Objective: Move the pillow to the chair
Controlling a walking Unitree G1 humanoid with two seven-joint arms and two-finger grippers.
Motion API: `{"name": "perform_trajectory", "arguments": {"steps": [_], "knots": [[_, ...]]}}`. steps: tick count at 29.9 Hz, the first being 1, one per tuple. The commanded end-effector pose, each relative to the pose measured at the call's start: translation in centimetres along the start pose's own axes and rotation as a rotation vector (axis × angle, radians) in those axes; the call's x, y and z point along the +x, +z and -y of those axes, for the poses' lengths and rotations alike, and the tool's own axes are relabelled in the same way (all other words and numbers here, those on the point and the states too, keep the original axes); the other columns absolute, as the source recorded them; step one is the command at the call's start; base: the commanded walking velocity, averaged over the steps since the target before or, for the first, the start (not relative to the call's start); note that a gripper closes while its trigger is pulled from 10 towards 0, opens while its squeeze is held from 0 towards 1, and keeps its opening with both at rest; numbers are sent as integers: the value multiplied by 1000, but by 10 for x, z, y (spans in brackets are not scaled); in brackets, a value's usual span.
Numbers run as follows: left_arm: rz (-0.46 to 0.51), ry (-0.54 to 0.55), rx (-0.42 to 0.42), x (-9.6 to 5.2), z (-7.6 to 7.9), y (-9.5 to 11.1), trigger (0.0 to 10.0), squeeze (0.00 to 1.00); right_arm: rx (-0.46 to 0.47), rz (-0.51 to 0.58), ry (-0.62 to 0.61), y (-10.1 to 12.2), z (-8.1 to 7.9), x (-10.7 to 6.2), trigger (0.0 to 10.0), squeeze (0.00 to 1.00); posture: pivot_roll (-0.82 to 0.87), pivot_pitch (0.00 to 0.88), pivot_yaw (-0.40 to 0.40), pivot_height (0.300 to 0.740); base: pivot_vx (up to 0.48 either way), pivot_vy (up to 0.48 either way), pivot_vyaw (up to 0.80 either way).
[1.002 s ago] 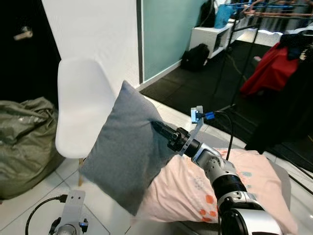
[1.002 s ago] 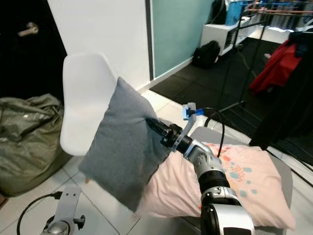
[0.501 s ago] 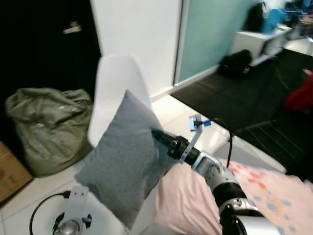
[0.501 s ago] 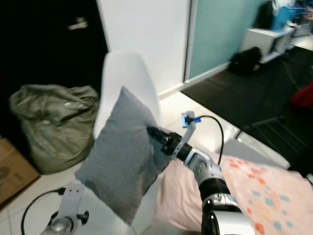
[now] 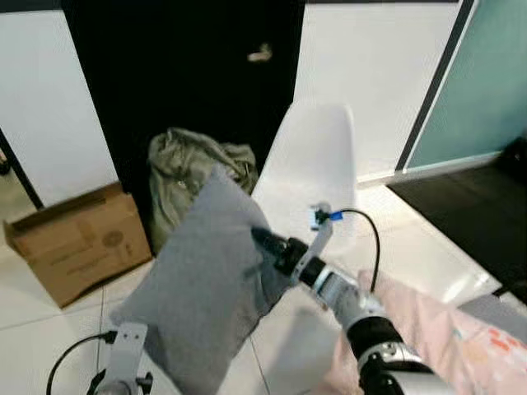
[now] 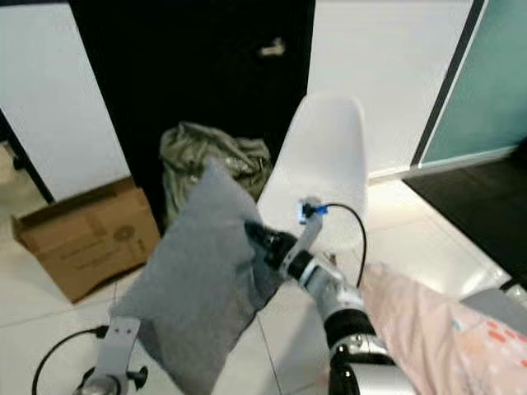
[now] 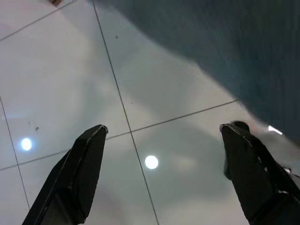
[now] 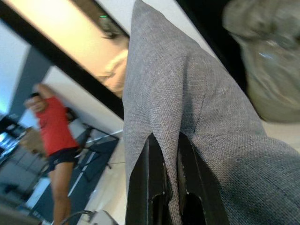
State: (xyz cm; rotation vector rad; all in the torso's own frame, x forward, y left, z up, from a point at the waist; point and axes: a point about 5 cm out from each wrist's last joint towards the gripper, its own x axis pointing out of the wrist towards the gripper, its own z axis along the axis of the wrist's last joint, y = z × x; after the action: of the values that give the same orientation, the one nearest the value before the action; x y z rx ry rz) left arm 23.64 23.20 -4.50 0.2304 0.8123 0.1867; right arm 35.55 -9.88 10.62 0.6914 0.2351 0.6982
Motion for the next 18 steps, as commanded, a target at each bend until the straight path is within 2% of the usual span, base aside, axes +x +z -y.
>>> {"name": "perform_trajectory", "arguments": {"steps": [1,6,10,18], "knots": [[3,-16,17,0,1,-1,10000,0,-31,96,-65,17,7,-6,10000,0,-108,49,-45,740,349,0,0],[1,-24,28,-1,2,-2,10000,0,-25,93,-94,16,10,-7,10000,0,-108,47,-44,740,376,0,0],[-4,-26,27,-1,3,-5,10000,0,-26,86,-88,15,9,-6,10000,0,-108,45,-44,740,400,0,-784],[-9,-31,28,-2,3,-9,10000,0,-21,97,-97,17,8,-5,10000,0,-108,50,-43,740,414,0,0]]}}
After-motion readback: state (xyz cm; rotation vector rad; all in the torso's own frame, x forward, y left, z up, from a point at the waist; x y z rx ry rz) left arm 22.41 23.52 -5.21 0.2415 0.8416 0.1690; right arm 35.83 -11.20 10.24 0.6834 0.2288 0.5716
